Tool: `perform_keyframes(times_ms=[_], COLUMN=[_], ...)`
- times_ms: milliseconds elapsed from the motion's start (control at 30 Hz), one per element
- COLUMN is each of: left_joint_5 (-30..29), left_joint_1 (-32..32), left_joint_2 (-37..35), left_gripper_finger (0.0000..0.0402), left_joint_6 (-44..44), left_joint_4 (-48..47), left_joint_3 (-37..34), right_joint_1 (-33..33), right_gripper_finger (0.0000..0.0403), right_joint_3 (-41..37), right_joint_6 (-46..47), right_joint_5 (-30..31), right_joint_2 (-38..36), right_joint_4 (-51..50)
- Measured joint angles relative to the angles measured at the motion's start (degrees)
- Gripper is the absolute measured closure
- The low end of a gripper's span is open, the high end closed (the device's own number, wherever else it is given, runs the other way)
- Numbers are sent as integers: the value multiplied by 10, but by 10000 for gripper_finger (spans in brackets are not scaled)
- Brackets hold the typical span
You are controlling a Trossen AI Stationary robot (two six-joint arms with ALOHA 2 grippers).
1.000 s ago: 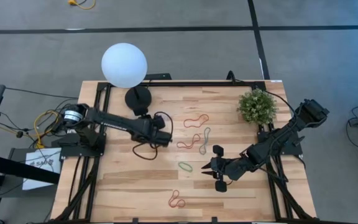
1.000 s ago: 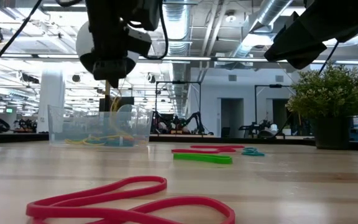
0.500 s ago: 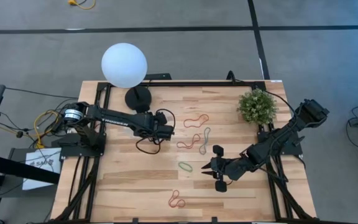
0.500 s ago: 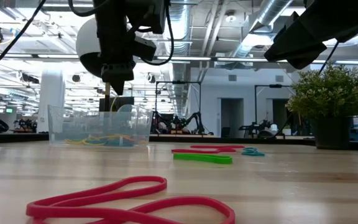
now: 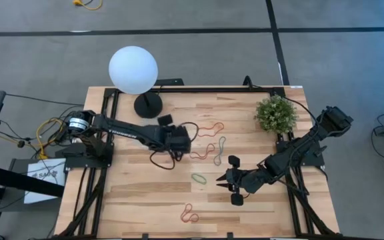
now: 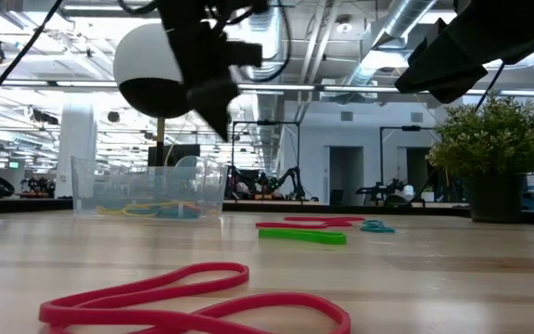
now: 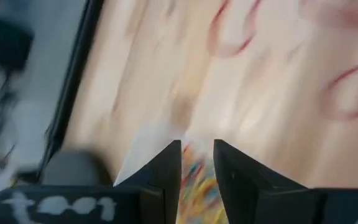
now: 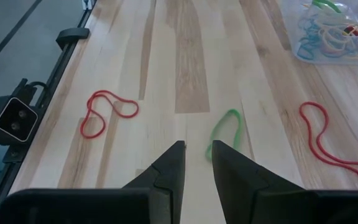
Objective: Pick and place rubber bands into bin
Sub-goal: Put the red rubber band into the transparent container
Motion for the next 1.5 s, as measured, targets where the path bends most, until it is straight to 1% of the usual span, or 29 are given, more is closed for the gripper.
perform_keyframes(times_ms=[67,100,233,300,367,433,500,567,633,700,733,800,900,1100,1167,1300,1367,1500], left_joint_5=[36,67,228,284,308,315,323,342,377,422,446,481,485,480,455,370,349,337], left_joint_1=[-1,1,21,32,42,52,61,68,71,69,64,55,37,3,-2,-3,-1,3], left_joint_2=[0,0,0,0,0,0,0,1,10,23,35,60,103,163,174,178,176,172], left_gripper_finger=[315,315,315,315,315,315,315,315,315,315,315,315,315,315,315,315,315,315], left_joint_6=[48,72,150,180,198,205,204,183,157,152,160,184,197,223,234,234,232,239], left_joint_4=[61,95,218,266,294,312,330,334,335,331,347,345,350,370,380,393,394,400], left_joint_3=[0,0,0,0,0,0,0,0,1,-4,-7,-16,-14,-13,-13,-13,-13,-12], right_joint_1=[0,0,0,0,0,0,0,0,0,-1,-1,-1,-4,-5,-5,-5,-5,-5], right_gripper_finger=[328,328,328,328,328,328,328,328,328,328,328,328,328,328,328,328,328,328], right_joint_3=[0,0,0,0,0,0,0,0,0,0,0,0,0,0,0,0,0,0], right_joint_6=[0,0,0,0,0,0,0,0,0,0,-1,-1,0,0,0,0,0,0], right_joint_5=[0,0,0,0,0,0,0,0,0,0,0,0,0,0,0,0,0,0], right_joint_2=[0,0,0,0,0,0,0,0,0,0,0,0,0,0,0,0,0,0], right_joint_4=[0,0,0,0,0,0,0,0,0,-3,-7,-13,-19,-26,-29,-28,-27,-30])
